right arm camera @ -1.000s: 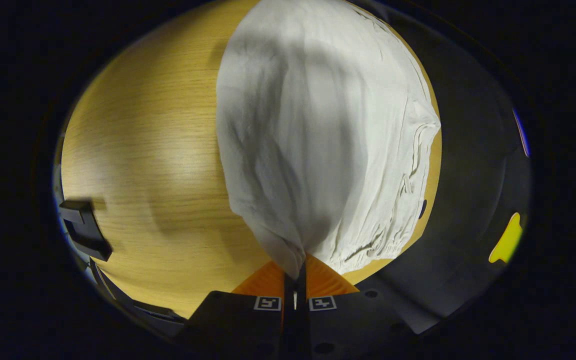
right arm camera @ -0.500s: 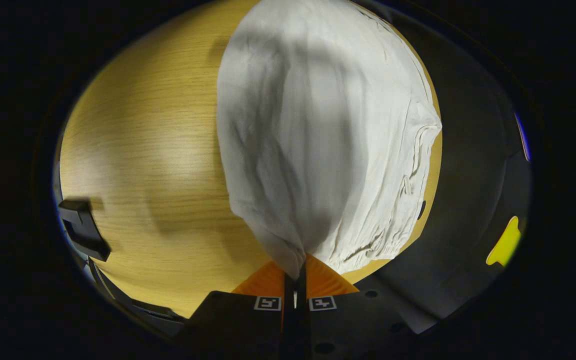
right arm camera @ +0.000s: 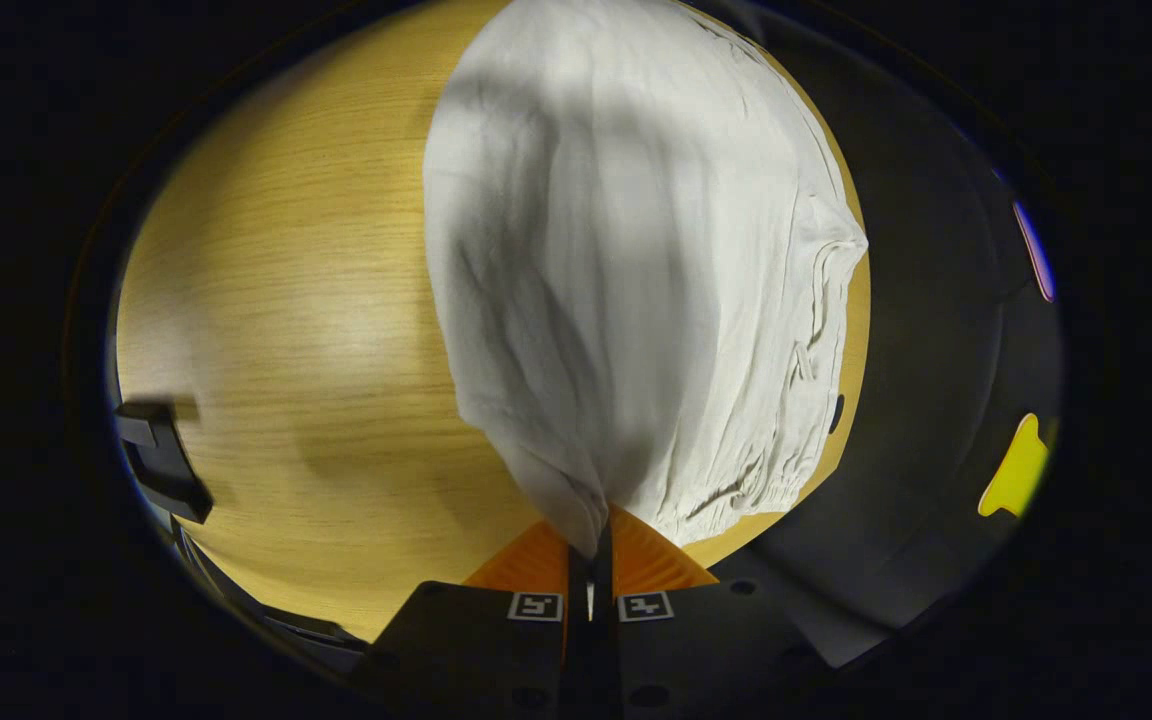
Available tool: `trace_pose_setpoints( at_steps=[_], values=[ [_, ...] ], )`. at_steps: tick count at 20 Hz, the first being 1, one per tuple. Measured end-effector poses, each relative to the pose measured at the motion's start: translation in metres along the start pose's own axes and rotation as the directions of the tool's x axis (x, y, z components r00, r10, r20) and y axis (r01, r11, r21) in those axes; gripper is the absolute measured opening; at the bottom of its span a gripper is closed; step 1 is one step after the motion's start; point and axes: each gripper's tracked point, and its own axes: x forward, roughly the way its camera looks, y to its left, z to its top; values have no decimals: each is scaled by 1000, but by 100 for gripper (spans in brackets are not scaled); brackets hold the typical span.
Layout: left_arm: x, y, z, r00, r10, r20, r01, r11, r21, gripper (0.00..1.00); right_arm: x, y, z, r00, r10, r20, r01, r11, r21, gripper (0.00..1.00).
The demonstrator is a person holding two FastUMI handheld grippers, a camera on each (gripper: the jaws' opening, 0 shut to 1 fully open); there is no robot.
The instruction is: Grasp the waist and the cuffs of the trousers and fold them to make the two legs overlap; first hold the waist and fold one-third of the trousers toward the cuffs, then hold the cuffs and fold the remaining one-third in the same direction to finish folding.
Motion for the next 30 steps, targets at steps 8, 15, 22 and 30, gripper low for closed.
trace_pose_setpoints(
  at_steps=[8, 15, 22, 30],
  values=[
    [-73, 19, 11, 985, 171, 12, -163, 959, -230, 5, -46, -43, -11, 987, -139, 84, 121, 974, 191, 5],
    [-120, 75, 23, 949, 313, 27, -289, 904, -313, 5, -71, -111, -14, 947, -294, 132, 230, 904, 361, 5],
    [-101, 143, 75, 927, 370, 64, -295, 823, -486, 5, -55, -190, -5, 929, -347, 129, 176, 720, 672, 5],
    [-28, 217, 128, 924, 378, 65, -194, 607, -770, 5, -19, -262, 3, 928, -350, 127, 73, 507, 859, 5]
  ],
)
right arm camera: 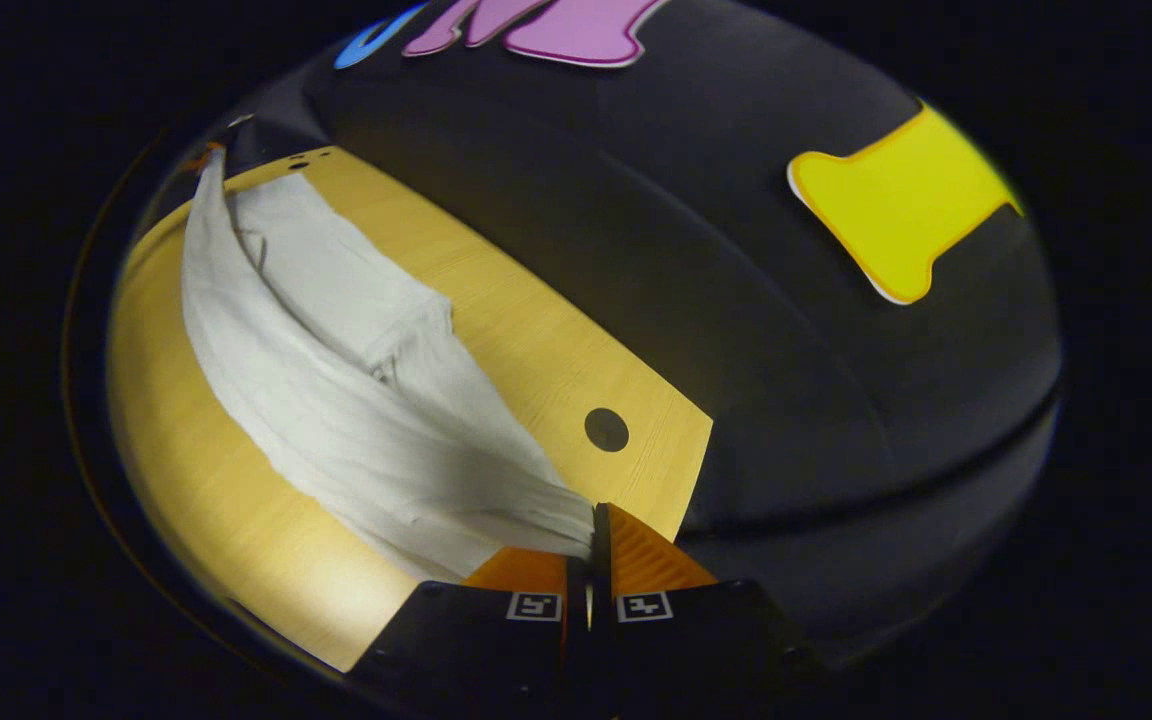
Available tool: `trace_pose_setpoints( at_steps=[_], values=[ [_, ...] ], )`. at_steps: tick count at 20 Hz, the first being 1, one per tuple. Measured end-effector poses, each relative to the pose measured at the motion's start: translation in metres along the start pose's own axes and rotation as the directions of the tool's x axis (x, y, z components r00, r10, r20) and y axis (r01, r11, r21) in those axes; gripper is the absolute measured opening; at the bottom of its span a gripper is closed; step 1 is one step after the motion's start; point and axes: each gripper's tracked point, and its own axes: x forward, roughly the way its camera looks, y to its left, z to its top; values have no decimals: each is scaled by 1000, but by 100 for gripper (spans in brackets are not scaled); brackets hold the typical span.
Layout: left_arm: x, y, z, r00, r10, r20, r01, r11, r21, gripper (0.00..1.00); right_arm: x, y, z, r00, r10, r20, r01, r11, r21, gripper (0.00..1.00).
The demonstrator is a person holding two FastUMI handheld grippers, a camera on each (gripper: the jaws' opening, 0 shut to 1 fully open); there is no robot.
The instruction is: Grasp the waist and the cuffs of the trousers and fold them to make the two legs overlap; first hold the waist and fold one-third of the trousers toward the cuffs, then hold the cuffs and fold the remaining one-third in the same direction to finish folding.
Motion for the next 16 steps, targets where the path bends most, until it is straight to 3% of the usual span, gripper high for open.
trace_pose_setpoints(
  at_steps=[5, 7, 10, 11, 13, 15, 16],
  values=[
    [69, -20, 17, 1000, -27, -1, 27, 998, -50, 5, 44, -16, 21, 999, -36, -13, 39, 963, 267, 5],
    [96, -29, 15, 999, -32, -9, 31, 995, -99, 5, 69, -13, 11, 998, -38, -45, 50, 951, 306, 6],
    [116, -52, 13, 997, -77, 14, 78, 957, -281, 9, 97, 2, -11, 995, 11, -102, 24, 939, 344, 18],
    [115, -58, 14, 995, -95, 32, 100, 938, -330, 22, 97, 7, -19, 992, 42, -120, 8, 921, 388, 29],
    [111, -53, 17, 995, -88, 51, 101, 921, -376, 59, 93, 12, -18, 994, 72, -86, -18, 861, 508, 78],
    [97, -45, 26, 992, -72, 99, 108, 899, -425, 96, 83, -9, -16, 998, 38, -45, -6, 821, 571, 92],
    [86, -36, 33, 990, -52, 130, 106, 886, -452, 99, 74, -18, -17, 1000, 10, -23, 5, 814, 581, 99]
  ],
)
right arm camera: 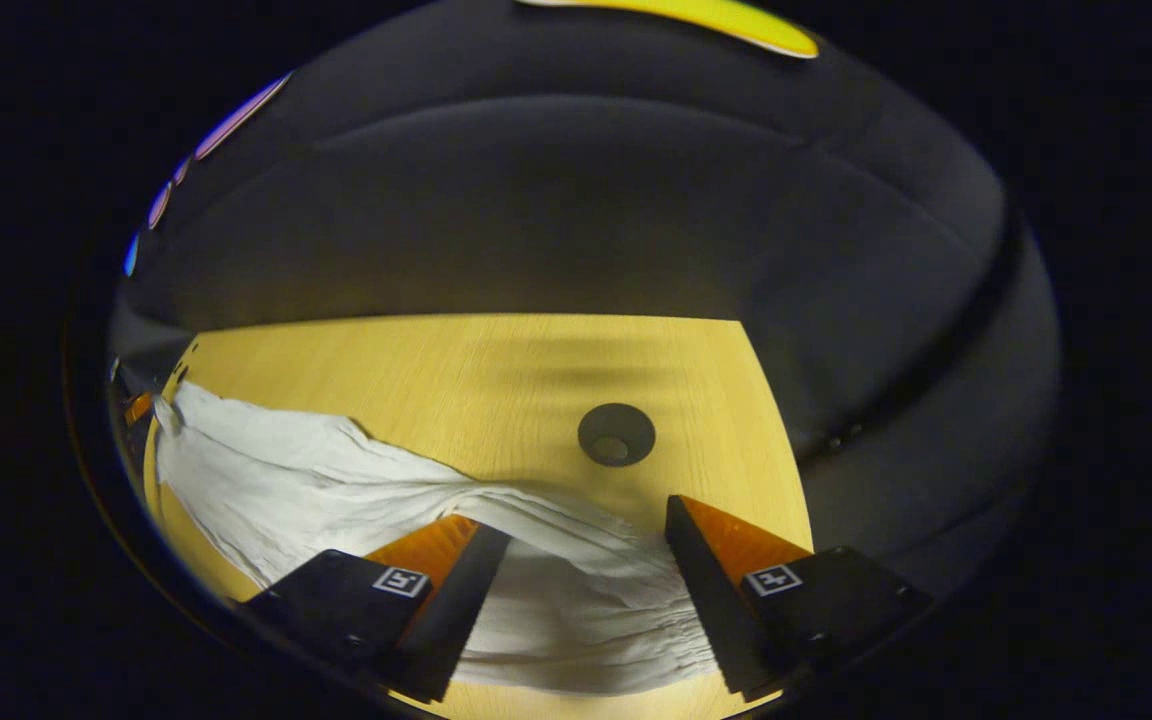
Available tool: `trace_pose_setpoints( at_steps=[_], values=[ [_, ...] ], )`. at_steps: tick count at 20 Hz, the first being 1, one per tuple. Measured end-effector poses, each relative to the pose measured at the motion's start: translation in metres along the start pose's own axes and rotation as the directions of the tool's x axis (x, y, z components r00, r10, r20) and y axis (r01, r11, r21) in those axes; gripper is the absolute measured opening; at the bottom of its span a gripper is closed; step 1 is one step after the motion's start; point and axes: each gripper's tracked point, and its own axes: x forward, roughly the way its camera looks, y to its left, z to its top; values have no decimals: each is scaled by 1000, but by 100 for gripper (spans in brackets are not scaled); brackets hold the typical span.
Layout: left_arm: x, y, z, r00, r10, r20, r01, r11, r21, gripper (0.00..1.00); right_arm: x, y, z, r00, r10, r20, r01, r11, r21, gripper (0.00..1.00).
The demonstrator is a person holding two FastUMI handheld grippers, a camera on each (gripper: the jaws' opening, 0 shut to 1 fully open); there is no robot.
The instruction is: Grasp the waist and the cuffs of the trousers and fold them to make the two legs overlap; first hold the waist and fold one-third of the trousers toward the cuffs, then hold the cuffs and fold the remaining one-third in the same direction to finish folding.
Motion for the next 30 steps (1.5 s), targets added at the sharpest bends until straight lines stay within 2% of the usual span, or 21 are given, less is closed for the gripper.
trace_pose_setpoints(
  at_steps=[2, 4, 5, 8, 9, 10, 12, 14, 15, 18, 21, 25, 28, 30],
  values=[
    [-23, 9, 18, 998, 9, 58, -7, 999, -48, 97, -20, -9, 5, 998, -21, 64, 19, 999, 34, 100],
    [-47, 13, 33, 993, 13, 116, -5, 998, -67, 97, -37, -20, 8, 990, -66, 125, 51, 992, 118, 100],
    [-59, 14, 38, 991, 7, 133, 1, 998, -61, 97, -41, -29, 7, 987, -89, 131, 67, 984, 163, 100],
    [-96, 12, 49, 985, 6, 174, -2, 1000, -25, 98, -48, -48, -13, 984, -153, 93, 138, 979, 147, 100],
    [-110, 9, 54, 981, -2, 195, 6, 1000, -18, 98, -51, -49, -16, 982, -157, 107, 136, 974, 182, 99],
    [-119, 6, 55, 977, -8, 213, 11, 1000, -11, 98, -57, -45, -21, 981, -147, 123, 113, 962, 250, 99],
    [-139, 0, 54, 973, -16, 231, 19, 1000, -11, 98, -35, -36, -39, 980, -137, 143, 68, 911, 407, 99],
    [-155, -7, 54, 970, -26, 240, 34, 999, -30, 98, -30, -35, -52, 968, -184, 173, 73, 860, 504, 99],
    [-161, -11, 52, 971, -35, 237, 46, 998, -41, 98, -38, -40, -50, 957, -218, 193, 89, 849, 522, 99],
    [-173, -13, 45, 974, -31, 226, 50, 996, -78, 98, -37, -50, -61, 940, -279, 198, 138, 839, 527, 99],
    [-179, -20, 35, 977, -34, 213, 62, 990, -126, 98, -20, -45, -82, 951, -263, 163, 137, 830, 541, 99],
    [-179, -28, 18, 984, -38, 172, 71, 980, -186, 96, -7, -44, -93, 947, -282, 154, 156, 821, 549, 99],
    [-176, -36, 7, 987, -54, 148, 83, 977, -198, 96, -7, -43, -94, 937, -304, 173, 176, 836, 520, 99],
    [-177, -36, -4, 993, -39, 112, 62, 976, -210, 97, -5, -39, -96, 930, -324, 172, 211, 856, 473, 99]
  ],
)
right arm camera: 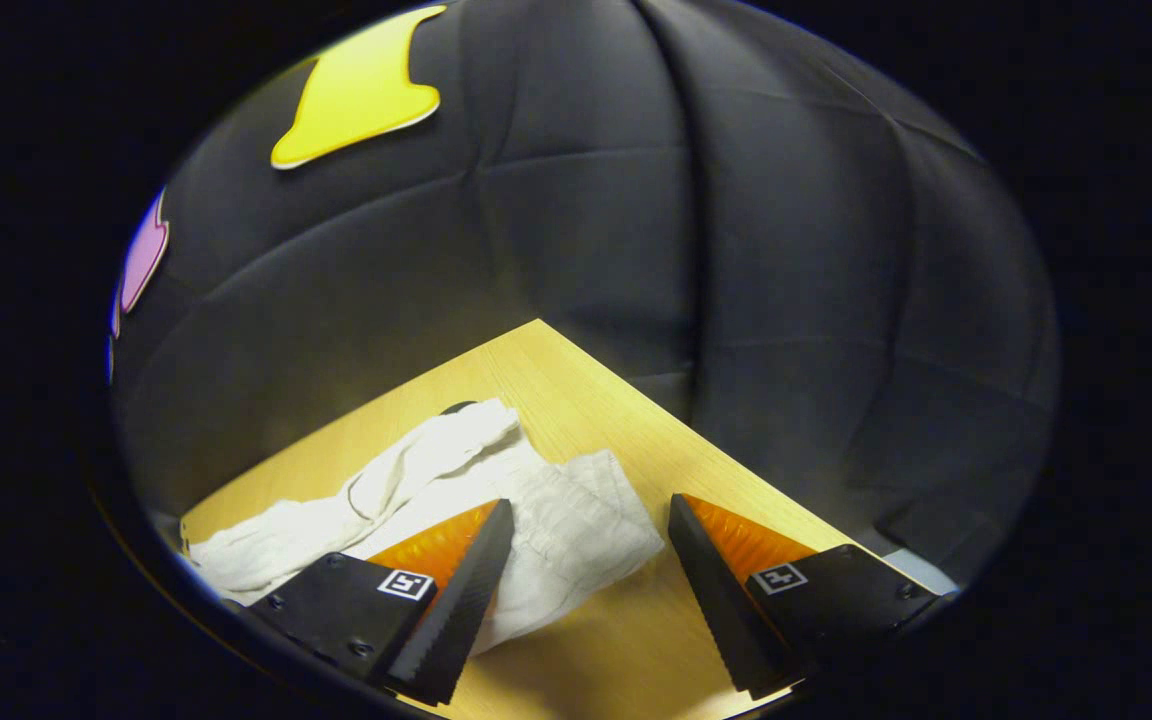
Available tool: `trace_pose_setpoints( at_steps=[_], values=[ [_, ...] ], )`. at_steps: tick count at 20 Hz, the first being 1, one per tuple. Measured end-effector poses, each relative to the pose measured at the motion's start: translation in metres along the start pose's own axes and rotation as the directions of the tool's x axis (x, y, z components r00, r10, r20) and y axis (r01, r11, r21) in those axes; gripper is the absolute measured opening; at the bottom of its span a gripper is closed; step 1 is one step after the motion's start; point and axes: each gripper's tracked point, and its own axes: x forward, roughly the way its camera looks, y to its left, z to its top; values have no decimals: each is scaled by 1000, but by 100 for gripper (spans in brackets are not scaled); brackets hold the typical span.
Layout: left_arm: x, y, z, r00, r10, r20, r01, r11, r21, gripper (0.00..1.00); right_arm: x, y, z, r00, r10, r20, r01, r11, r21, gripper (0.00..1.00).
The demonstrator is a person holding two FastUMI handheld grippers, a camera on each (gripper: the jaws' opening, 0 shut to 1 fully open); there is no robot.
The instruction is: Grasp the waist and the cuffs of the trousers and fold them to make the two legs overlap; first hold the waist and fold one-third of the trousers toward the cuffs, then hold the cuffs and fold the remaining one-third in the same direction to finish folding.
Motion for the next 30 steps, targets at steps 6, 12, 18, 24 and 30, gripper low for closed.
trace_pose_setpoints(
  at_steps=[6, 12, 18, 24, 30],
  values=[
    [-19, -7, -13, 997, 17, -69, -23, 995, -92, 96, -2, 14, -8, 999, -29, -40, 29, 999, 21, 69],
    [-50, -12, 9, 995, 30, -97, -34, 998, -48, 96, -6, 21, -15, 992, 56, -114, -50, 997, 55, 31],
    [-94, 0, 28, 996, 47, -79, -41, 996, 78, 96, -31, 24, 13, 990, 94, -107, -86, 993, 80, 16],
    [-116, 27, 33, 996, 68, -49, -66, 997, 49, 96, -81, 49, 60, 994, 100, -52, -98, 994, 40, 15],
    [-124, 51, 18, 998, 21, -61, -17, 998, 60, 96, -138, 109, 110, 989, 148, 11, -147, 987, -57, 15]
  ],
)
